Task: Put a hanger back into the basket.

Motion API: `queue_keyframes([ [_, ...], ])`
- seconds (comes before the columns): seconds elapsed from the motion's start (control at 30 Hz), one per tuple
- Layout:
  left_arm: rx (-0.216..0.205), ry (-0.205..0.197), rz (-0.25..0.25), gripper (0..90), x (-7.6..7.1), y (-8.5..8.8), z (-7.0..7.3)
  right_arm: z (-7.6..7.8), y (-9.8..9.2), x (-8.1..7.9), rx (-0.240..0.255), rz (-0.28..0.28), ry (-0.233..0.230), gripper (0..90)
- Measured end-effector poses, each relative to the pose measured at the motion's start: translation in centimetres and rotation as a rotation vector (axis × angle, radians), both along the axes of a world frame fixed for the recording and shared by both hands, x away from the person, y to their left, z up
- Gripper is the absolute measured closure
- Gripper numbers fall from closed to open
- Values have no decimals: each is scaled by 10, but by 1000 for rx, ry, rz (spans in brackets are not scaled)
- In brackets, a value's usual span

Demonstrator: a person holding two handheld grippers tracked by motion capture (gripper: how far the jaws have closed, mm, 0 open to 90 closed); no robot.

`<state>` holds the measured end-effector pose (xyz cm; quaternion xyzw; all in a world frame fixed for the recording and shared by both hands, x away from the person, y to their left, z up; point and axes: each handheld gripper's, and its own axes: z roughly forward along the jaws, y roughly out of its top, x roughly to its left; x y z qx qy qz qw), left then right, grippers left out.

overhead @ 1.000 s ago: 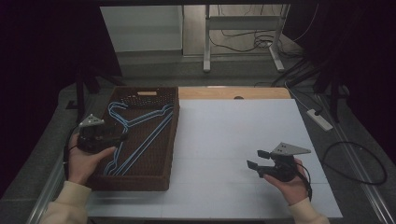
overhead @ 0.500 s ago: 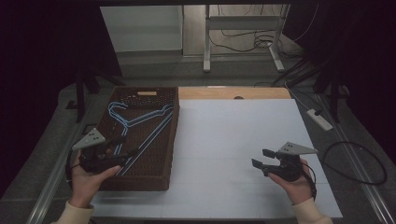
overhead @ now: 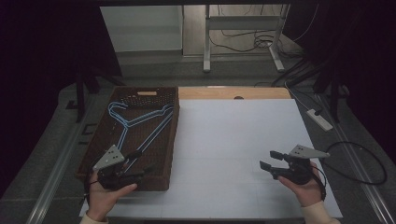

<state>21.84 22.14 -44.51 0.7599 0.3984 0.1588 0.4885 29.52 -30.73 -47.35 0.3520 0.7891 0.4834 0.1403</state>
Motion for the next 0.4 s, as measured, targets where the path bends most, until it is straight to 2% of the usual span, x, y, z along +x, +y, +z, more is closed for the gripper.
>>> queue_keyframes([
  [0.4,-5,-2,3,311,2,-2,-3,-2,4,-1,-17,15,-4,344],
])
